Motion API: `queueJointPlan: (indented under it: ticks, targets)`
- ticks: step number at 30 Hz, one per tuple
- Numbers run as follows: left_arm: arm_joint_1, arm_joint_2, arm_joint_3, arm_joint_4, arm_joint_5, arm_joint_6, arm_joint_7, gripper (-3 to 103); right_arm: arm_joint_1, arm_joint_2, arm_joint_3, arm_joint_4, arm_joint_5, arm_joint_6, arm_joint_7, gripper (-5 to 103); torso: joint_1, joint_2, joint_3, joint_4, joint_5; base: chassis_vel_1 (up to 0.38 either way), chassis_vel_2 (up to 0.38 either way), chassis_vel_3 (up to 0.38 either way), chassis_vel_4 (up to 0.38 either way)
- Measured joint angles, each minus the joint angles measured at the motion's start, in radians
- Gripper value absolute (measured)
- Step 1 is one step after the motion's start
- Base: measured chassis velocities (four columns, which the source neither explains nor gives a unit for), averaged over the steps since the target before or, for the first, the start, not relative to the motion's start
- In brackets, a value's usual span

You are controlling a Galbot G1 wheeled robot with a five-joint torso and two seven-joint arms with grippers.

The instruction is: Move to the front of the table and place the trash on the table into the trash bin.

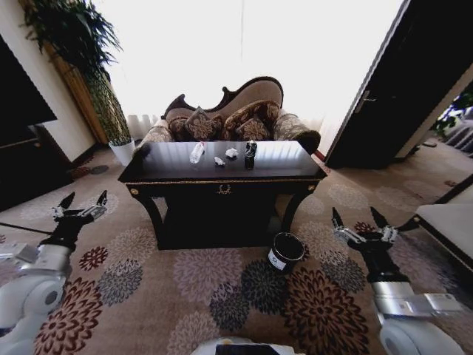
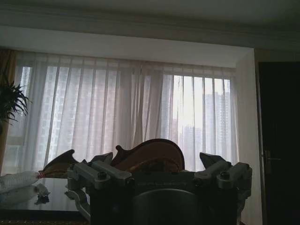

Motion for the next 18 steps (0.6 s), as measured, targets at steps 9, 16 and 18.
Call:
queueJointPlan:
  ticks: [9, 16, 18]
  targets:
    - [-0.002, 0.004, 0.003, 0.003, 0.0, -0.001, 0.001, 99, 0.002, 0.001, -0.003, -0.004, -0.002, -0.001, 0.001, 100, 0.0, 0.0, 0.0, -0.0005, -0.0003, -0.18, 0.175, 0.163, -0.191]
    - [-0.006, 0.005, 0.007, 0.003, 0.002, -0.001, 0.001, 99, 0.002, 0.0, -0.002, -0.003, -0.002, -0.002, 0.001, 100, 0.0, 0.0, 0.0, -0.0008, -0.0005, -0.195, 0.204, 0.2, -0.186]
    - [-0.006, 0.004, 0.01, 0.002, 0.004, 0.0, 0.001, 99, 0.002, 0.0, -0.002, -0.002, -0.001, -0.002, 0.001, 100, 0.0, 0.0, 0.0, -0.0007, -0.0005, -0.202, 0.196, 0.186, -0.18]
